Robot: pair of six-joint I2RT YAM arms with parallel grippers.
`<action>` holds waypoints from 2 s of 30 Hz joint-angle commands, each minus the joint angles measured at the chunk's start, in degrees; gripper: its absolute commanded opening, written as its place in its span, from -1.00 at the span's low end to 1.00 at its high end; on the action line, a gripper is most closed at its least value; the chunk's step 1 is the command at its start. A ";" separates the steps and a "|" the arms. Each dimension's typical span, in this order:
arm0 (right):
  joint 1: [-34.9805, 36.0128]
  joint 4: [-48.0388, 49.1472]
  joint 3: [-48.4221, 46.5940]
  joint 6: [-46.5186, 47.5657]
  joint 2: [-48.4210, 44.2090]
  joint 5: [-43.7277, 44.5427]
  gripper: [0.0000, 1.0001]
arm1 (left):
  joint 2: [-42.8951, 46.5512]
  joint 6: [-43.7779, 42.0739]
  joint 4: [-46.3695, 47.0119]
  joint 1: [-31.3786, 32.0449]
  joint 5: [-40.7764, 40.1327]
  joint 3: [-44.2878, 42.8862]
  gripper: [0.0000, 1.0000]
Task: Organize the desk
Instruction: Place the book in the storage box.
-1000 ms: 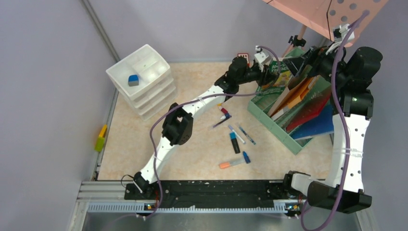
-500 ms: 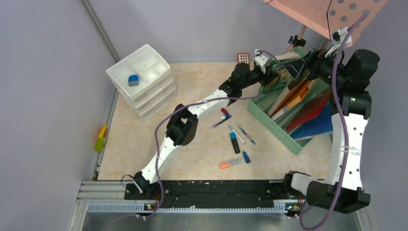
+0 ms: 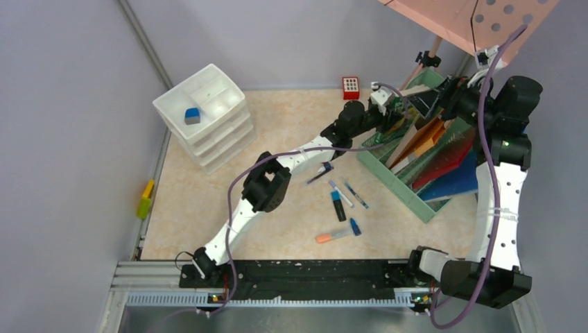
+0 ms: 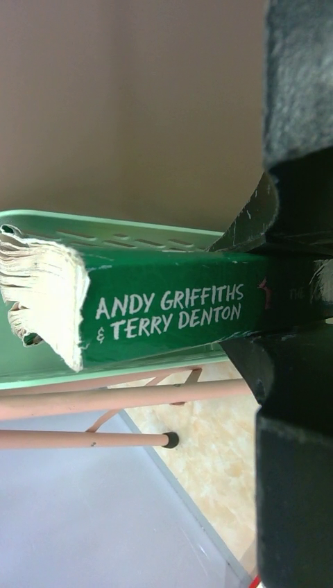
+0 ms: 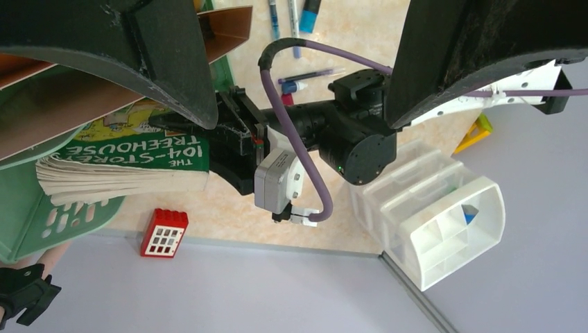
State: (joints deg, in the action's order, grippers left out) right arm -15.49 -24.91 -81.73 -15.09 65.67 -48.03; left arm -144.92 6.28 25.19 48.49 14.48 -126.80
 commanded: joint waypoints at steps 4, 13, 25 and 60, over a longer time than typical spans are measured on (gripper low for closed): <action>-1.35 3.37 1.15 -2.19 -1.40 -2.54 0.78 | -1.66 1.01 11.67 0.03 0.00 0.42 -1.00; -2.08 4.21 3.19 -2.77 -2.08 -3.68 0.78 | -3.06 2.15 12.93 0.26 -1.14 2.24 -1.00; -3.48 1.20 0.93 -2.04 -1.40 -6.02 0.78 | -1.76 1.37 9.97 0.77 -0.66 4.83 -0.21; -14.74 -33.20 -21.24 30.14 5.43 14.51 0.76 | 40.55 -16.20 -33.13 -2.50 -12.05 26.70 0.98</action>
State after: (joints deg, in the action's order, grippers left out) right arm -24.84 -54.15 -99.66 9.58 68.25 -33.06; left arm -111.70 -7.07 -4.32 46.26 5.89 -105.43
